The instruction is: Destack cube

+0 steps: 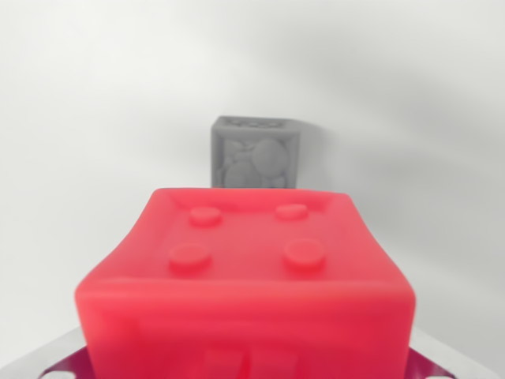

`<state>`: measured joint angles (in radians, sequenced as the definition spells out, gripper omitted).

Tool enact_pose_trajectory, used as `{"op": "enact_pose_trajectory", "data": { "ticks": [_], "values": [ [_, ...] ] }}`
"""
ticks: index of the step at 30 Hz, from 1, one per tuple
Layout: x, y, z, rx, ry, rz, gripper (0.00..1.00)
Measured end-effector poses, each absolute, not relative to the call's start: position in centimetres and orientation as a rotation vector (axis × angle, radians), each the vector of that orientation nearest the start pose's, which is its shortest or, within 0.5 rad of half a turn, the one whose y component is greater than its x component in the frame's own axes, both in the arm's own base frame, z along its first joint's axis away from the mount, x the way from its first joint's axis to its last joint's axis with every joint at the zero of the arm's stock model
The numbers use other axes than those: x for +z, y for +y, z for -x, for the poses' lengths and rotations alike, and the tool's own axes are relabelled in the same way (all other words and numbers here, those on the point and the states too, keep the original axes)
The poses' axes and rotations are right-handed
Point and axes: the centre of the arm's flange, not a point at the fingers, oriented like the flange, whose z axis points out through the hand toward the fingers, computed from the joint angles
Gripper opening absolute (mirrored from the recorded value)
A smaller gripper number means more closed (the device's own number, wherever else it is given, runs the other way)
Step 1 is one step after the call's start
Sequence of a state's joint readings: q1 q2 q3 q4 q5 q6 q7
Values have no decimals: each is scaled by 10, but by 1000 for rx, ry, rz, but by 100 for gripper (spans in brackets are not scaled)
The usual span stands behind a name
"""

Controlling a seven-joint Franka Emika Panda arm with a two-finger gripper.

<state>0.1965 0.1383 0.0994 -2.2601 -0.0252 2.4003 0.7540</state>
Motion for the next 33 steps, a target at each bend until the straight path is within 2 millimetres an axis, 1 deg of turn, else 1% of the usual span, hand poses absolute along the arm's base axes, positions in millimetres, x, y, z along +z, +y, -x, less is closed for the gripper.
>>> {"op": "enact_pose_trajectory", "data": {
  "ticks": [2,5,11,33],
  "values": [
    [308,156,-511,-8,686,3067,0],
    [313,155,-511,-12,678,3068,0],
    [308,144,-510,4,670,3074,0],
    [305,104,-505,5,626,3083,0]
  ]
}}
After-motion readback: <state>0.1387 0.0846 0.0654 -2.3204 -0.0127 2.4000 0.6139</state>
